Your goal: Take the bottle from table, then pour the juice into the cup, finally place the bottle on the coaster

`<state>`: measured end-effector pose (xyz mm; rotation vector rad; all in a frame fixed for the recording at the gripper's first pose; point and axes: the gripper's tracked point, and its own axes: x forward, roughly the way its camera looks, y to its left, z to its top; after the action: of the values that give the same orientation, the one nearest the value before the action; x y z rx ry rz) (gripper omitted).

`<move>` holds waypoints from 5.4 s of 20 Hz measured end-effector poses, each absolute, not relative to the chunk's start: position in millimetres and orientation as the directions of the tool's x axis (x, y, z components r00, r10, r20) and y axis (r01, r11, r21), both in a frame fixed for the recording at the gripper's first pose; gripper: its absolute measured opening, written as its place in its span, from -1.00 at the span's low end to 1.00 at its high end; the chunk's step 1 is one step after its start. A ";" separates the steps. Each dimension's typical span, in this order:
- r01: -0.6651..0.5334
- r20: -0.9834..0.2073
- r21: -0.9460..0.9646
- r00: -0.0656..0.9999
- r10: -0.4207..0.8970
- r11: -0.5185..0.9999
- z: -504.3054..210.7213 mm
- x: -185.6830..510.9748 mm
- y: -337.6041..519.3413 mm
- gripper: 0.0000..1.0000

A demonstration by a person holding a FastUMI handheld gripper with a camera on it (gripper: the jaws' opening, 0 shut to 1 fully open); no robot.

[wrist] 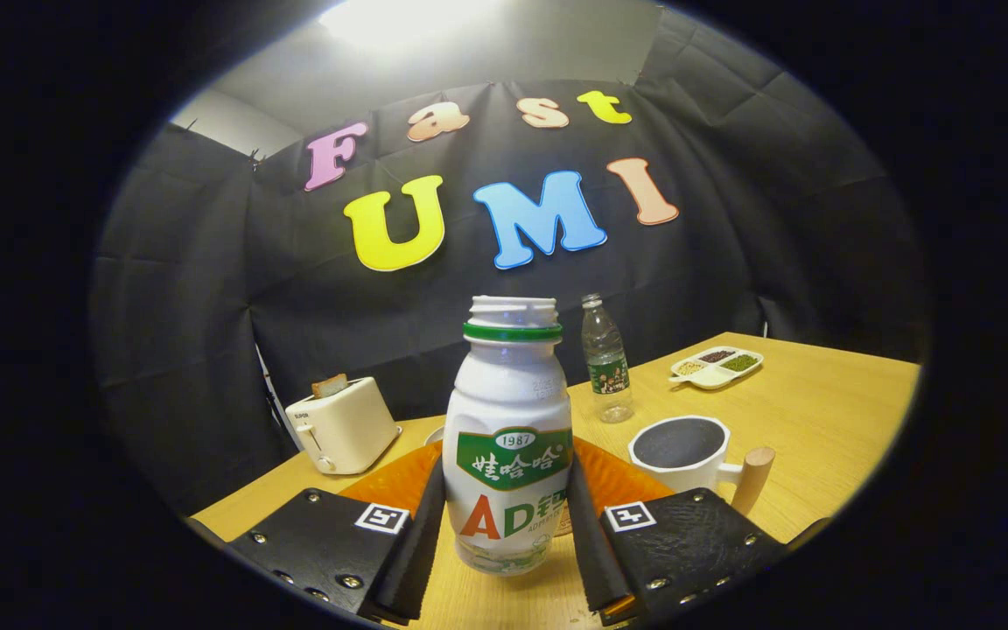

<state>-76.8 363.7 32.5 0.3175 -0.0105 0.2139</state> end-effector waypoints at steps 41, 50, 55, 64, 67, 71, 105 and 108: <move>-0.251 0.074 0.849 0.928 0.365 0.466 7.5 -54.7 380.3 0.32; -0.243 0.121 0.919 0.923 0.365 0.311 14.7 -49.7 379.3 0.32; -0.225 0.136 0.948 0.926 0.353 0.224 14.6 -47.1 376.0 0.31; -0.203 0.156 0.973 0.927 0.342 0.107 17.6 -49.5 378.2 0.32; -0.192 0.162 0.980 0.928 0.335 0.059 18.8 -49.2 378.2 0.32; -0.184 0.173 0.983 0.931 0.322 0.004 20.5 -49.1 376.3 0.31; -0.180 0.221 0.970 0.933 0.282 -0.165 31.9 -49.1 366.8 0.31; -0.183 0.224 0.969 0.933 0.282 -0.166 34.0 -47.5 366.9 0.31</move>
<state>-47.5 366.9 34.0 1.6886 0.0765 0.4102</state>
